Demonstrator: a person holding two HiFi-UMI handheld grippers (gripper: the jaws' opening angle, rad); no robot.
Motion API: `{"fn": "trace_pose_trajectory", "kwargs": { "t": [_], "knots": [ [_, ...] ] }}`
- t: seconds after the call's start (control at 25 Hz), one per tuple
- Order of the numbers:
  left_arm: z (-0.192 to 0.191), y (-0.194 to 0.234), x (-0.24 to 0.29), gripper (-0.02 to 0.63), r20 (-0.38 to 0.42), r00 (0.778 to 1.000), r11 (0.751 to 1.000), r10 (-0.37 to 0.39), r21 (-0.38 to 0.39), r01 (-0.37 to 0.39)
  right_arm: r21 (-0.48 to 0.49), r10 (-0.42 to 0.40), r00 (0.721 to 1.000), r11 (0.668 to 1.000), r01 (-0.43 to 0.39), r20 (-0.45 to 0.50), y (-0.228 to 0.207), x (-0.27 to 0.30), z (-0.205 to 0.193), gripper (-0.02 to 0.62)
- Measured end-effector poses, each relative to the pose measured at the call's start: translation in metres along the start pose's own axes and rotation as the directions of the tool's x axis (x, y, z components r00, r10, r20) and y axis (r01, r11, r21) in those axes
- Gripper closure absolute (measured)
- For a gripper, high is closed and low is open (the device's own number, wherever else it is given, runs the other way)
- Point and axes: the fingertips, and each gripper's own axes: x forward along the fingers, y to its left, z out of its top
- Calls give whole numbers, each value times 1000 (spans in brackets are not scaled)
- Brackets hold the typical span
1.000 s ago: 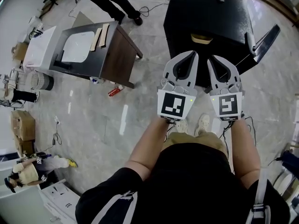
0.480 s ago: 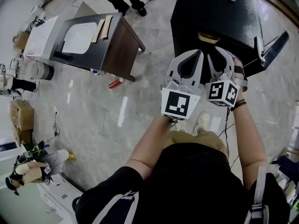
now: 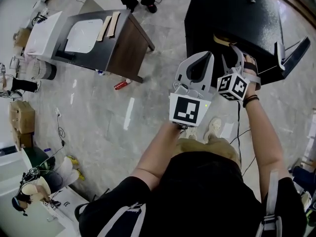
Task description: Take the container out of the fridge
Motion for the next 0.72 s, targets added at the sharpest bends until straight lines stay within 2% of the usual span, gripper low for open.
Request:
{"fn": "trace_pose_trajectory", "kwargs": {
  "t": [0.72],
  "knots": [
    [-18, 17, 4, 582, -37, 999, 1000, -1, 0, 1, -15, 126, 990, 992, -127, -64, 9, 60, -16, 407]
  ]
}}
